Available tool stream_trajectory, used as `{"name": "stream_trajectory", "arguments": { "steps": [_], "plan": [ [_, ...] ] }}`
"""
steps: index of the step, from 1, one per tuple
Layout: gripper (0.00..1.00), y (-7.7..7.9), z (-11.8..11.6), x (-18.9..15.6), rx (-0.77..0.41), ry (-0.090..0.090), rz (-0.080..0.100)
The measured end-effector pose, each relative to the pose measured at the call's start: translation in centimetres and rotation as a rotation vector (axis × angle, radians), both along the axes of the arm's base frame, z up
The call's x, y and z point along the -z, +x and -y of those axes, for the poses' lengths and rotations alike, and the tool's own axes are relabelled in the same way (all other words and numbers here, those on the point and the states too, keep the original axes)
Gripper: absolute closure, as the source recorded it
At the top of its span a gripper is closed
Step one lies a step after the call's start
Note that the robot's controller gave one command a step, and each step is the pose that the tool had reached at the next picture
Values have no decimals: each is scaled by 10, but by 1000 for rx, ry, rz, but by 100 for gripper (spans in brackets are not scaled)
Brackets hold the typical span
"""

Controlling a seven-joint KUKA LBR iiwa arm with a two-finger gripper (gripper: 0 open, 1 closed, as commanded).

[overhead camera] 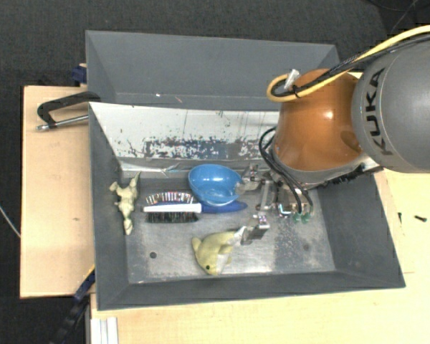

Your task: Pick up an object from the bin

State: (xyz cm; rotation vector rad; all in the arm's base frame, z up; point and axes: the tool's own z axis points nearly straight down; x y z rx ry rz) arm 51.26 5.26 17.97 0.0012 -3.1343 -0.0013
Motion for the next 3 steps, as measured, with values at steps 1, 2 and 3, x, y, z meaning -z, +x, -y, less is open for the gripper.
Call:
{"name": "stream_trajectory", "arguments": {
  "steps": [1, 2, 3],
  "plan": [
    [0, 55, -13, 94, -62, 1, 13],
    [100, 57, -13, 85, -61, 2, 20],
    [100, 57, -14, -53, -67, 1, 22]
  ]
}}
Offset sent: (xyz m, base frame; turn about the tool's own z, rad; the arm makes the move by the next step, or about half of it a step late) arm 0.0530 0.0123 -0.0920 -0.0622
